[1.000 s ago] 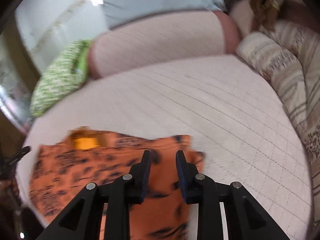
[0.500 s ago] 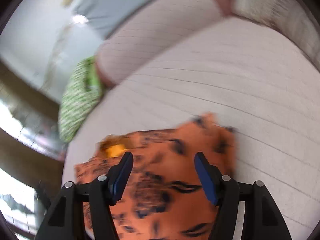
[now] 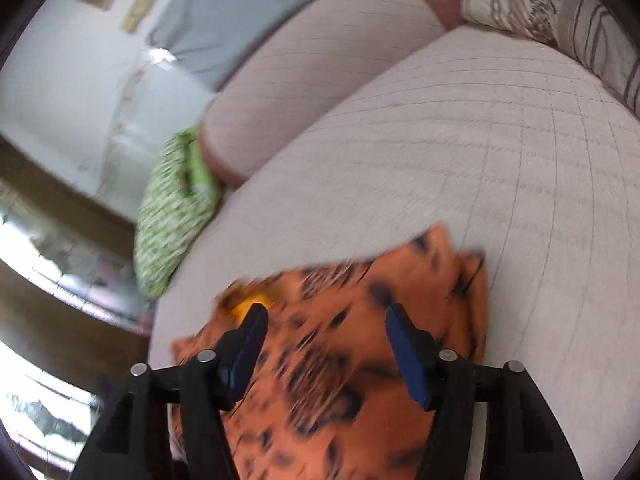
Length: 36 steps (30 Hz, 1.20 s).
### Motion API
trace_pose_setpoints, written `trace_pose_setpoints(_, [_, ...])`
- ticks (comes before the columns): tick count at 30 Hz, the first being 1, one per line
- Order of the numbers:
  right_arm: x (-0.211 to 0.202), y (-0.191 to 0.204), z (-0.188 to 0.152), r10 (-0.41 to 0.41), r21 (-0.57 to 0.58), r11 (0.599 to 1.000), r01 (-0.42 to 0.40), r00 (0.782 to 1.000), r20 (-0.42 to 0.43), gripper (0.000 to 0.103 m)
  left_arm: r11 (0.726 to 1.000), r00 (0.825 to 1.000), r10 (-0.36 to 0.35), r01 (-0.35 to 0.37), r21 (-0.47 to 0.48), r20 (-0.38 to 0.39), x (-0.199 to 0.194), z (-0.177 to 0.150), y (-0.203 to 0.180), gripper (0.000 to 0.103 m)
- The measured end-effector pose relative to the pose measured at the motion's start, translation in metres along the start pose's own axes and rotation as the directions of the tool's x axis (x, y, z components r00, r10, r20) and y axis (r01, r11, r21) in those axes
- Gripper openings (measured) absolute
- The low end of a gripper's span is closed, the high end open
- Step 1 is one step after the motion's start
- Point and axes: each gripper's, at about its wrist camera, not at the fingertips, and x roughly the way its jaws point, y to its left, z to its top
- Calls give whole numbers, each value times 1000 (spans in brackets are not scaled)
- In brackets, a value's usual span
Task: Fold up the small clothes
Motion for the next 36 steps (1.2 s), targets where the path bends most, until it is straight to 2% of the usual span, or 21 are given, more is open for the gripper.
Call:
trace_pose_setpoints(2, [-6,-6,-22,14,5,1000,-14,1000,-28,70,1000,1000,-11,11,0,17,-15,-15,-4,80])
trace_pose_setpoints(3, [-1,-12,-36,-46,-2,999,46,998,-53,76,1000,1000,-16,16,6,21,-17,-21,-7,80])
trace_pose_setpoints(4, [1,-22,-45,-116,2,993,116,991,-74,77,1000,1000,-22,22,18,19,-18,-29,-8,81])
trace_pose_setpoints(6, [-14,-31,-55,-110,37,993,111,994,-16,73,999,999,-2,4,52,-33,-7,-40,-18,81])
trace_pose_setpoints(8, [-28,-17,-54,-135,41,990,134,991,13,73,995,993,39,-28,100,-107,-1,-53,-25,81])
trace_pose_setpoints(10, [-45,7,-59,-92,-20,995,93,994,60,73,995,998,32,-27,96,-52,-17,-57,-33,81])
trace_pose_setpoints(12, [-53,26,-72,-31,-90,995,36,998,59,76,996,1000,3,-4,90,0,-32,-60,-37,82])
trace_pose_setpoints(15, [-33,14,-92,-75,-77,994,75,997,-1,86,992,999,29,-27,122,-17,-22,-68,-40,85])
trace_pose_setpoints(16, [-15,-14,-98,-149,13,989,150,986,-80,85,986,994,77,-66,150,-71,-6,-75,-40,85])
trace_pose_setpoints(17, [-15,-26,-101,-131,74,988,137,988,-77,81,985,990,95,-78,156,-104,3,-78,-38,88])
trace_pose_setpoints(18, [-28,-24,-100,-98,109,989,99,995,-19,78,987,993,90,-77,141,-82,0,-76,-36,88])
trace_pose_setpoints(19, [-35,-15,-96,-101,107,989,102,995,-9,78,991,993,85,-76,111,-85,-8,-72,-35,88])
trace_pose_setpoints(22, [-48,26,-86,-94,-22,995,94,995,31,79,996,999,48,-46,75,-17,-33,-62,-41,88])
trace_pose_setpoints(25, [-33,64,-81,26,-107,994,-26,1000,-3,82,990,998,29,-36,136,49,-45,-59,-60,88])
trace_pose_setpoints(27, [-16,73,-86,81,-121,989,-86,995,-50,84,982,998,49,-53,180,26,-32,-64,-65,88])
trace_pose_setpoints(28, [3,72,-92,94,-117,988,-103,992,-81,84,976,996,93,-88,200,-16,-16,-70,-64,88])
trace_pose_setpoints(29, [23,65,-97,70,-100,992,-82,990,-126,84,969,989,131,-112,220,-74,-2,-75,-63,88])
trace_pose_setpoints(30, [43,54,-101,7,-72,997,-19,986,-168,84,963,987,143,-122,239,-75,0,-80,-63,89])
trace_pose_setpoints(31, [56,39,-105,-25,-7,1000,24,980,-197,81,959,989,143,-130,250,-34,-6,-81,-66,89])
trace_pose_setpoints(32, [48,40,-104,-1,12,1000,2,989,-151,80,960,990,134,-122,252,-32,-11,-80,-69,89])
trace_pose_setpoints(36, [20,69,-95,72,-46,996,-78,992,-106,81,975,998,52,-56,216,24,-32,-65,-82,89])
